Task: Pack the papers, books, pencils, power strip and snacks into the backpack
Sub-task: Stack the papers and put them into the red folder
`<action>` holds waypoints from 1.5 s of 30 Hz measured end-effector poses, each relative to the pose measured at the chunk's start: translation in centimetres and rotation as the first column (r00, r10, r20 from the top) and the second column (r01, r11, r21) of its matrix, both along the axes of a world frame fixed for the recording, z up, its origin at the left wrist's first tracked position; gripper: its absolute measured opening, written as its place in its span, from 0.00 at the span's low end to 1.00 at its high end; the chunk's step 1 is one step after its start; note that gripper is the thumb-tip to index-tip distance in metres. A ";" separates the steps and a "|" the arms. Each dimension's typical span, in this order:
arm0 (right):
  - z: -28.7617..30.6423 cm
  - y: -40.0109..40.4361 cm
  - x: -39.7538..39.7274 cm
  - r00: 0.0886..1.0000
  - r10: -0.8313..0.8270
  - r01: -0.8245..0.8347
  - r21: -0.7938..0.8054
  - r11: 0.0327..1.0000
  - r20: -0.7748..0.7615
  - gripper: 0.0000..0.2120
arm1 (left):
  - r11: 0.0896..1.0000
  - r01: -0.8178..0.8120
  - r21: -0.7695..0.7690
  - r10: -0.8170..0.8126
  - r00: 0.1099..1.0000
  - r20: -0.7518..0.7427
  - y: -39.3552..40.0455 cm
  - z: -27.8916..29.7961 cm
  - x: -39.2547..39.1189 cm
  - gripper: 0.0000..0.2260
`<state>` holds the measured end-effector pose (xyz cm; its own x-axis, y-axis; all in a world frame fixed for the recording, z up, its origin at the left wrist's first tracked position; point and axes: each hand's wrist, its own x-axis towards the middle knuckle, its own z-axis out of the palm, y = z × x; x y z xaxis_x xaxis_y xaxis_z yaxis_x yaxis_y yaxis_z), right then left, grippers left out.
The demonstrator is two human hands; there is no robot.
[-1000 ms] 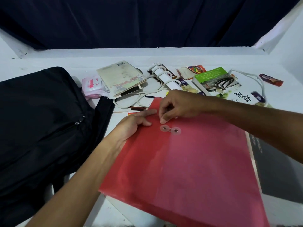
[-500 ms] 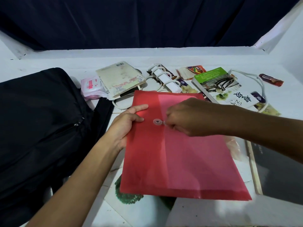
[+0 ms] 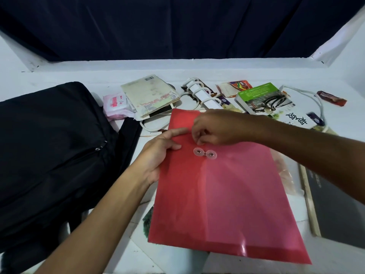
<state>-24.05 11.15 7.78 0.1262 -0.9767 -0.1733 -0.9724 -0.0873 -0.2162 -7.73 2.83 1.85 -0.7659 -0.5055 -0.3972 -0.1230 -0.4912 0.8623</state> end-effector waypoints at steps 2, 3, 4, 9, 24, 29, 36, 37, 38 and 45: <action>0.4 0.5 0.1 0.999 0.012 -0.011 0.041 0.999 -0.035 0.07 | 1.000 -0.029 -0.004 0.029 0.999 0.016 -0.2 -0.1 0.2 0.23; 0.5 0.7 0.4 0.996 0.030 -0.026 0.052 0.998 -0.085 0.06 | 0.999 -0.039 -0.004 0.040 0.999 0.024 -0.2 -0.1 0.2 0.23; 0.7 0.8 0.8 0.985 0.051 -0.040 0.067 0.997 -0.164 0.06 | 0.999 -0.045 -0.005 0.045 0.998 0.033 -0.3 -0.2 0.1 0.23; 1.2 2.2 3.7 0.910 0.117 -0.123 0.012 0.992 -0.397 0.16 | 0.999 -0.031 0.039 0.030 0.999 0.024 -0.4 -0.1 -0.1 0.24; -0.7 -0.4 2.6 0.961 0.033 -0.073 0.137 0.988 0.276 0.02 | 0.991 0.055 0.126 -0.050 0.998 -0.042 0.6 0.3 0.7 0.21; -1.1 -0.7 2.2 0.907 -0.049 -0.031 0.184 0.982 0.419 0.04 | 0.991 0.074 0.111 -0.070 0.997 -0.044 1.1 0.6 1.3 0.22; -1.7 0.1 2.2 0.905 -0.102 0.049 0.138 0.989 0.413 0.05 | 0.995 0.062 0.080 -0.061 0.998 -0.013 1.1 0.7 1.9 0.23; -1.8 0.3 2.1 0.909 -0.123 0.080 0.123 0.989 0.399 0.05 | 0.996 0.060 0.068 -0.060 0.998 -0.001 1.1 0.7 2.0 0.23; -2.0 0.5 2.0 0.912 -0.146 0.113 0.108 0.988 0.384 0.05 | 0.997 0.060 0.055 -0.061 0.998 0.011 1.1 0.6 2.1 0.23; -2.4 1.8 2.4 0.911 -0.239 0.232 0.062 0.971 0.336 0.05 | 0.998 0.052 0.030 -0.053 0.998 0.022 1.0 -0.1 2.4 0.23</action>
